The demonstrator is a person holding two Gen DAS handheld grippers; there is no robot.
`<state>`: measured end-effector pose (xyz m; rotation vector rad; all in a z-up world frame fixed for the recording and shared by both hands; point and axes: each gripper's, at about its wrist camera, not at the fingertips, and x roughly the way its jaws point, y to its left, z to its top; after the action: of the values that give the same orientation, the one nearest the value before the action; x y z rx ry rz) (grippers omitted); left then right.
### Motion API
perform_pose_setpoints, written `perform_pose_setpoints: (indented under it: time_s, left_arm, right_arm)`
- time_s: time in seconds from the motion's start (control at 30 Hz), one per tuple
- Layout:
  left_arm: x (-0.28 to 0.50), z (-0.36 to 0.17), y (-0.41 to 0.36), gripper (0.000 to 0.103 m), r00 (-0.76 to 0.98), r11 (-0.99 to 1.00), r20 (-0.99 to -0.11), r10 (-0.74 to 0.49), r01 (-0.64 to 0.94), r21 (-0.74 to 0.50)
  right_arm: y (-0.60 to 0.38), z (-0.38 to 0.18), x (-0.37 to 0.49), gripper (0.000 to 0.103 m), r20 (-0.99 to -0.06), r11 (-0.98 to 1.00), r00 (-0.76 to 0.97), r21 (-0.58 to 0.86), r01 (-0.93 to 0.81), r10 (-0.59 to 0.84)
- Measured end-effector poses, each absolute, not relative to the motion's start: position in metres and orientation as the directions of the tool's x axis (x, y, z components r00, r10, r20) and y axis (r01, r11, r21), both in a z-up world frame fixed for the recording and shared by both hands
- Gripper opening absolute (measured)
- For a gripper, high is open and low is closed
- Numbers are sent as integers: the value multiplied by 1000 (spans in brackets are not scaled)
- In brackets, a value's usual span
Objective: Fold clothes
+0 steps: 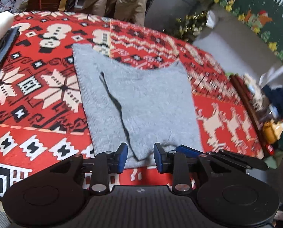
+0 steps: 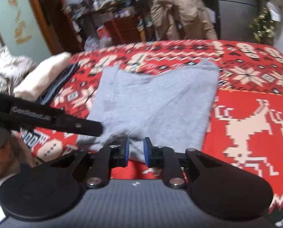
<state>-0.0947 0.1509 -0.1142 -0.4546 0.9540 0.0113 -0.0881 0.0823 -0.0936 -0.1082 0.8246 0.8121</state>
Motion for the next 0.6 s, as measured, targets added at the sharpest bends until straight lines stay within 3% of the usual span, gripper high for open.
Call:
perform_pose_setpoints:
  time_s: [0.37,0.6]
  left_arm:
    - [-96,-120,131,31,527,954,-842,-114,-178,-240]
    - [-102,-100,132,54,597,954,-799,-80,-187,-235]
  right_arm:
    - [90,-100,-92,28,-728,673,336,228,-704,598]
    - [79,-81,-91,55,-712,695,368,232,-680,598]
